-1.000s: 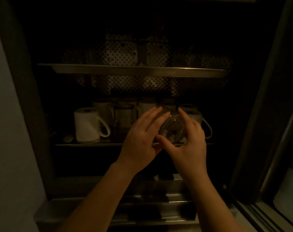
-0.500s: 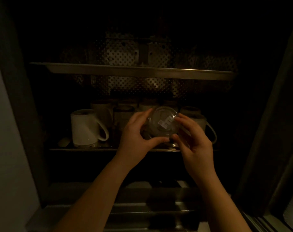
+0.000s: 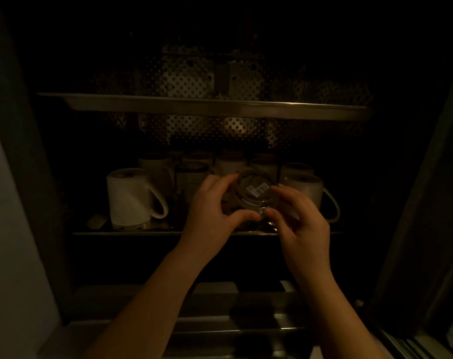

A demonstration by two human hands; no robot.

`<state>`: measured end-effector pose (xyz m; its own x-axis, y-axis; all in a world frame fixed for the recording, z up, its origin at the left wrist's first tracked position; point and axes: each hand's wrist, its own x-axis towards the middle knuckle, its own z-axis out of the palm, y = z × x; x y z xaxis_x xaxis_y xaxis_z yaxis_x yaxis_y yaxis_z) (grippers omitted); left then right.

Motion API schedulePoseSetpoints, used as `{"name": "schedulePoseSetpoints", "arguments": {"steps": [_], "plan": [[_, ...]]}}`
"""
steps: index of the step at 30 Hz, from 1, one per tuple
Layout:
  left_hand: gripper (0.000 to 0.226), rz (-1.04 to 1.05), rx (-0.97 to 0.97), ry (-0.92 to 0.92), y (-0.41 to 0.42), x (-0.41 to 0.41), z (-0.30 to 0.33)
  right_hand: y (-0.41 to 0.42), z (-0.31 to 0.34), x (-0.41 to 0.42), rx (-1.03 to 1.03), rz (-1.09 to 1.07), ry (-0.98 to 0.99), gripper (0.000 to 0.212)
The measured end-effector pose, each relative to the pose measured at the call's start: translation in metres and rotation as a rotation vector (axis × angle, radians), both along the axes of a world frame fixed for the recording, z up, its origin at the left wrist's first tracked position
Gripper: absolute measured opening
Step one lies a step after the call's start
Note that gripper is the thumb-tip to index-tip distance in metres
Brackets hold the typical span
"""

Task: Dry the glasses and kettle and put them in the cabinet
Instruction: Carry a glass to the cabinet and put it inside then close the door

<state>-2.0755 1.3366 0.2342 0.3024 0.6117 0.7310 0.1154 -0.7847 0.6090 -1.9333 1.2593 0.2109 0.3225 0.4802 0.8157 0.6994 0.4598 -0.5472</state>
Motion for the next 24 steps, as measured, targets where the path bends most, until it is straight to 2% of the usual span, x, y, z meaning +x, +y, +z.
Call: {"name": "schedulePoseSetpoints", "arguments": {"steps": [4, 9, 12, 18, 24], "plan": [[0.070, 0.046, -0.015, 0.011, 0.001, 0.002, 0.000, 0.005, 0.001, 0.001, -0.024, -0.054, -0.042, 0.041], [0.050, 0.051, -0.068, -0.001, 0.004, 0.006, -0.004, 0.008, 0.005, 0.002, -0.049, -0.122, -0.107, 0.035], [0.051, 0.110, -0.029, 0.061, 0.005, 0.011, -0.005, 0.013, 0.007, 0.003, -0.093, -0.171, -0.148, 0.035], [0.053, 0.249, 0.015, 0.308, 0.003, 0.014, -0.001, 0.017, 0.012, 0.003, -0.175, -0.216, -0.182, 0.038], [0.052, 0.288, 0.022, 0.360, 0.003, 0.016, -0.001, 0.017, 0.012, 0.003, -0.227, -0.241, -0.221, 0.040]]}}
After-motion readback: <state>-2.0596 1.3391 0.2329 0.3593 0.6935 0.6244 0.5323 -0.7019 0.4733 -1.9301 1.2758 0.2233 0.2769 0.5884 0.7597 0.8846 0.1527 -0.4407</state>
